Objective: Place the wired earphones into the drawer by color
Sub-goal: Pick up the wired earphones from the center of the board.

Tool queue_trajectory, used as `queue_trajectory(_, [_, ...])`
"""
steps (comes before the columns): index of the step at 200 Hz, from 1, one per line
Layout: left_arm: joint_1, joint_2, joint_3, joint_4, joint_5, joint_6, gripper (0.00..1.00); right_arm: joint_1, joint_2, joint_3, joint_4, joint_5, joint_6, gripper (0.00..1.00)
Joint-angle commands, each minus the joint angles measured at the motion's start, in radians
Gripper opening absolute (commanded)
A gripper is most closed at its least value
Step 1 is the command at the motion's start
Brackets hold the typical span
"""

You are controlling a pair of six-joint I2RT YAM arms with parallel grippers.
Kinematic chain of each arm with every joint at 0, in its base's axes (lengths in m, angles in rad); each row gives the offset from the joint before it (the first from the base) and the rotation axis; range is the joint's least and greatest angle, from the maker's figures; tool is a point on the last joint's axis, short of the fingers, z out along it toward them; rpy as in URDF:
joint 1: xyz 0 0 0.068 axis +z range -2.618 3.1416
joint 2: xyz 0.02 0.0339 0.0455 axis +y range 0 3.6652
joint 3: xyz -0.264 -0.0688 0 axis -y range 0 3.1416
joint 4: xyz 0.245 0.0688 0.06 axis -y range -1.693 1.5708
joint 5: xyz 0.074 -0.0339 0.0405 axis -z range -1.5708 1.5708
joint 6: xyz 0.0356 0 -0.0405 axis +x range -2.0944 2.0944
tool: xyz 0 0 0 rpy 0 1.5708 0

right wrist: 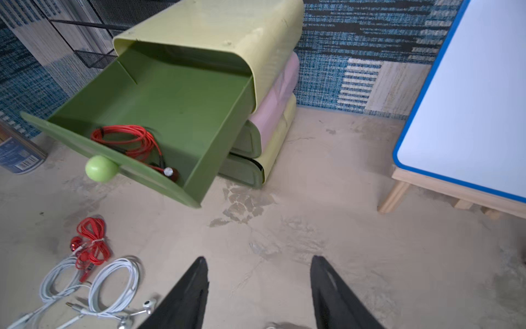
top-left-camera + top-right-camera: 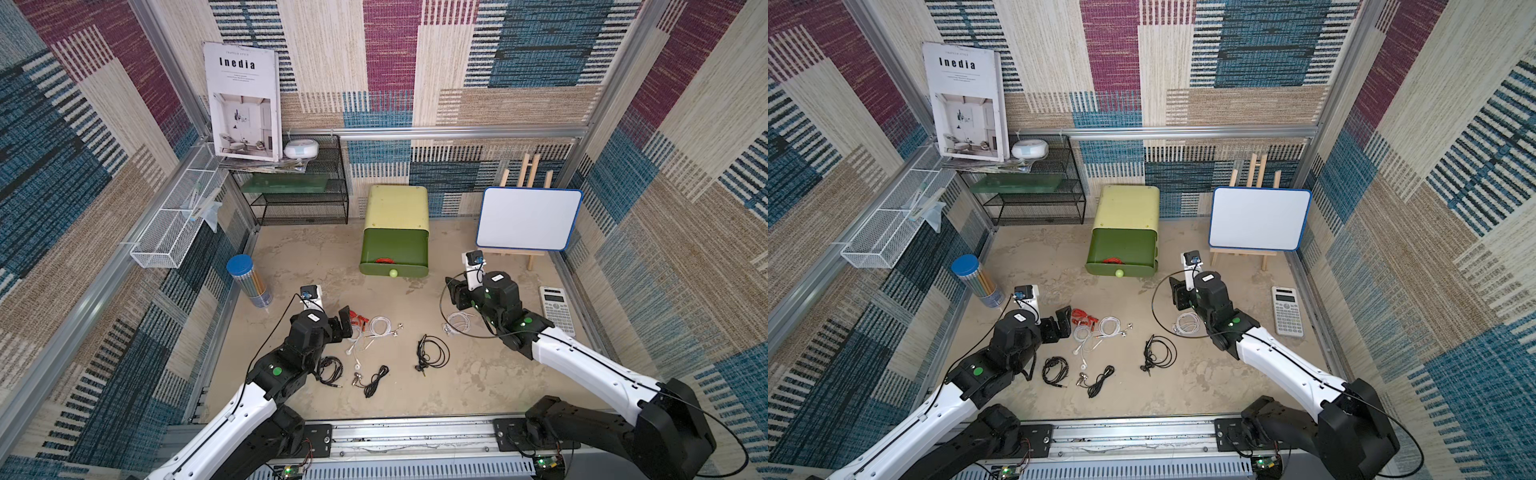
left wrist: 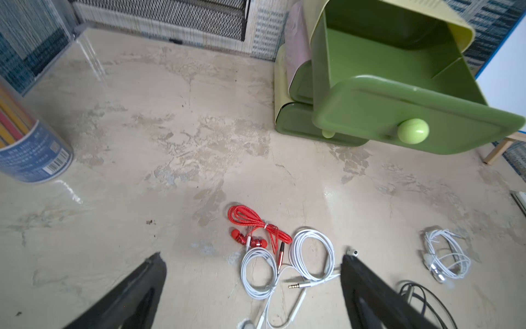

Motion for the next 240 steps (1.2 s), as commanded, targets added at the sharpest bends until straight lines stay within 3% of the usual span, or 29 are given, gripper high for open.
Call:
queue_trajectory(1, [0.067,0.061,0.030,-0.041,0.179,-0.104,1.00,0.001,-0.041,-0.077,0.176,0.033,-0.033,0.61])
queue_trajectory(23, [0.147,0.156,0.038,0.001,0.302,-0.149,0.99,0.001,-0.071,-0.131,0.221,0.031,-0.025,0.61])
queue_trajectory(53, [0.205,0.280,0.036,0.079,0.379,-0.181,0.99,0.001,-0.098,-0.154,0.227,0.022,-0.015,0.61])
queue_trajectory(137, [0.285,0.500,0.039,0.224,0.421,-0.180,0.96,0.001,-0.144,-0.179,0.238,0.045,-0.016,0.62])
queue_trajectory(240, [0.290,0.689,0.091,0.289,0.441,-0.158,0.75,0.001,-0.115,-0.177,0.241,0.050,-0.020,0.63])
